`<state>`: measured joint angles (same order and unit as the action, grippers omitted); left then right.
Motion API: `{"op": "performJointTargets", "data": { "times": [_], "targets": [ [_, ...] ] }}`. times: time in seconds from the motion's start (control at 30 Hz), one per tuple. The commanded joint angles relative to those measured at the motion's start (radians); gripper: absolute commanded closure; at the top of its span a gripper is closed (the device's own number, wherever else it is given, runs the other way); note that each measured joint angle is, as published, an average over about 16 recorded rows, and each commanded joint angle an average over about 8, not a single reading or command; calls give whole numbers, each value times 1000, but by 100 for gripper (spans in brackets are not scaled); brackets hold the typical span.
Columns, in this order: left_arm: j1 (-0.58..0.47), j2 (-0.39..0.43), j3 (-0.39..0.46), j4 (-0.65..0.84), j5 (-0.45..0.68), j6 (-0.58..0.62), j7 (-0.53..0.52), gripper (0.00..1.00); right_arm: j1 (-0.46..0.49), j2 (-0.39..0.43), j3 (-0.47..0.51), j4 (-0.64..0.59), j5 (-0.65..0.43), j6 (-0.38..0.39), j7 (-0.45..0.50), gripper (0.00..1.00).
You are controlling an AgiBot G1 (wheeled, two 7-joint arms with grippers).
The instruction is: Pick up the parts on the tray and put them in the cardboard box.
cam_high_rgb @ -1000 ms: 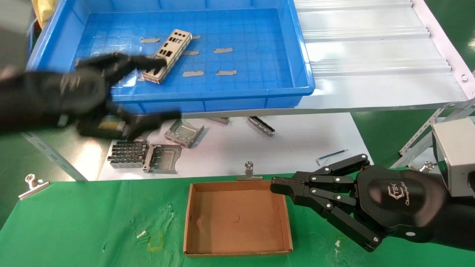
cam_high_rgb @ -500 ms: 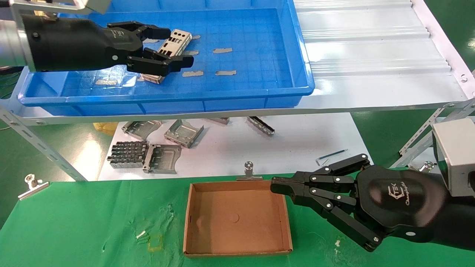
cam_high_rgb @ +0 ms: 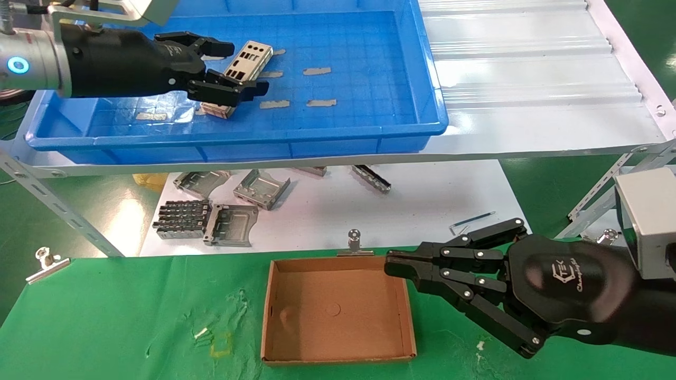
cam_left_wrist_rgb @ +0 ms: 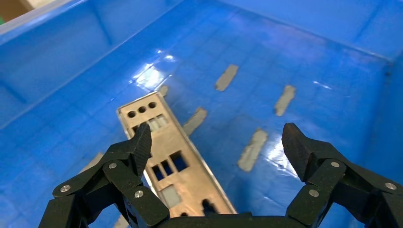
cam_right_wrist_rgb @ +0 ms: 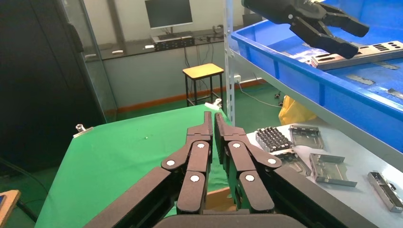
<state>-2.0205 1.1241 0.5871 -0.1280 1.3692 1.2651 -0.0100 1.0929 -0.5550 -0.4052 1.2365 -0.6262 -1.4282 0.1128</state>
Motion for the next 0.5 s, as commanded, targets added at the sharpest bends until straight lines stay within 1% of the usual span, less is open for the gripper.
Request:
{"op": "performJointTargets", "data": {
  "times": [0.03,0.27,0.33,0.4,0.43,0.5],
  "targets": [
    [-7,10,2,25,4,-14,13,0,0,0,0,0,0,0,0,0],
    [-21,34,4,86,8,-62,-3,1,0,0,0,0,0,0,0,0],
    [-23,39,3,98,7,-76,-9,5,0,0,0,0,0,0,0,0],
    [-23,42,2,108,5,-89,-15,19,0,0,0,0,0,0,0,0],
    [-23,44,1,111,4,-95,-17,30,0,0,0,0,0,0,0,0],
    [-22,47,-1,118,1,-104,-22,55,0,0,0,0,0,0,0,0]
  ]
}}
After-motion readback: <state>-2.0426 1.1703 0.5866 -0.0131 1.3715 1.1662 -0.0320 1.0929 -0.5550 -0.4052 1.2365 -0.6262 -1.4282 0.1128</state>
